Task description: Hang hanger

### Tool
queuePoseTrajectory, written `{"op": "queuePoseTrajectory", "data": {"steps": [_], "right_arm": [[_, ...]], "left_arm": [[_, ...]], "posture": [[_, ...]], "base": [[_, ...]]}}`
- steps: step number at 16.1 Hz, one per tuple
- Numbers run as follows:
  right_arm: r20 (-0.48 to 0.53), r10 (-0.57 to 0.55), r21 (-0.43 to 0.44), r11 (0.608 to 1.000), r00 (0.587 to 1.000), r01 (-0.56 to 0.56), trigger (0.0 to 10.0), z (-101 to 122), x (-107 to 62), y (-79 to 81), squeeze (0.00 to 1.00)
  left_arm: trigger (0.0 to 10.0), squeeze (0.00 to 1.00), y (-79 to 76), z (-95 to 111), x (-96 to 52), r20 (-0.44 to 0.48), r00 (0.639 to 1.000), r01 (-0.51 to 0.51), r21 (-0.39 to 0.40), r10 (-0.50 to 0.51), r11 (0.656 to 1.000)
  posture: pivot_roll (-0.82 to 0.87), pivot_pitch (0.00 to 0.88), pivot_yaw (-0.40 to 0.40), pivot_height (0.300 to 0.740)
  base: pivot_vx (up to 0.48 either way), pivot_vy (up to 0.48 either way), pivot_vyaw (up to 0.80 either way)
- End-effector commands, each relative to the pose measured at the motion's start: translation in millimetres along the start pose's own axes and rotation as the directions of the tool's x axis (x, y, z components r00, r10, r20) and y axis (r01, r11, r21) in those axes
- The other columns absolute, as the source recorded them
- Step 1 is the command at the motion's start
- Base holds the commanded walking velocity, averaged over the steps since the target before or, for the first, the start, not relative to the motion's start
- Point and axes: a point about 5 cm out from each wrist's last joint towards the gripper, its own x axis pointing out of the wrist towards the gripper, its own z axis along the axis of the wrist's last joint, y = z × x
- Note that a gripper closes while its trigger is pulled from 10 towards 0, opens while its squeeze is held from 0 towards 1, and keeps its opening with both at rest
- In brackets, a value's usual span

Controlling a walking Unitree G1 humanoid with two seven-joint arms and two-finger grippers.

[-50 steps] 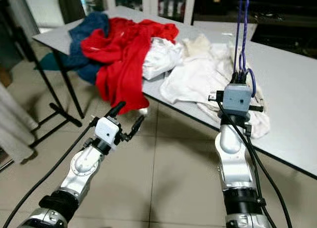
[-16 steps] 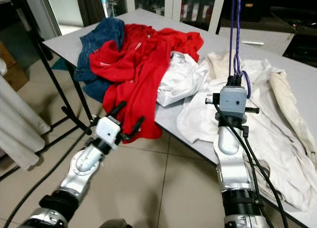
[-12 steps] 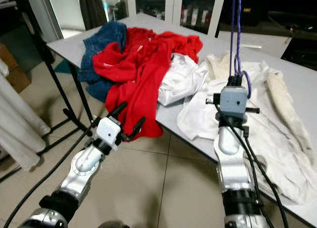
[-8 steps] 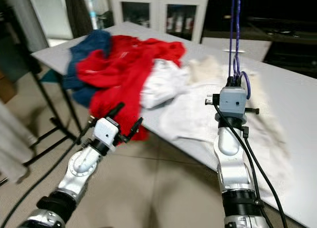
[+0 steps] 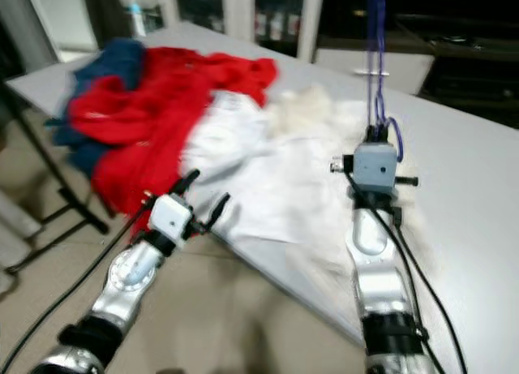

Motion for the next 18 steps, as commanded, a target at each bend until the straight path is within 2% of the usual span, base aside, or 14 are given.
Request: {"op": "queuePoseTrajectory", "data": {"steps": [1,3,14,18], "right_arm": [[0.022,-0.012,0.007,1.0,1.0,0.012,10.0,6.5,3.4,-0.4,0.0],[0.021,-0.013,0.006,1.0,1.0,0.013,10.0,6.6,3.0,-0.6,0.0],[0.0,-0.018,0.01,1.0,1.0,0.018,10.0,4.2,2.2,-4.1,0.0],[-0.01,-0.022,0.008,1.0,1.0,0.022,10.0,3.5,3.6,-4.4,0.0]], "left_arm": [[10.0,0.22,4.7,4.4,2.9,0.016,1.0,0.008,0.027,-0.008,1.0],[10.0,0.22,4.5,4.6,2.7,0.018,1.0,0.009,0.024,-0.009,1.0],[10.0,0.22,3.0,6.0,5.1,0.028,0.999,0.02,0.011,-0.021,1.0],[10.0,0.22,2.7,7.5,7.4,0.033,0.999,0.038,0.023,-0.039,0.999]], "posture": [[0.16,0.008,0.024,0.74],[0.15,0.009,0.024,0.74],[0.14,0.006,0.03,0.74],[0.14,0.0,0.034,0.74]], "base": [[0.319,-0.315,0.0],[0.285,-0.298,0.0],[0.0,0.0,0.0],[0.0,0.0,-0.6]]}}
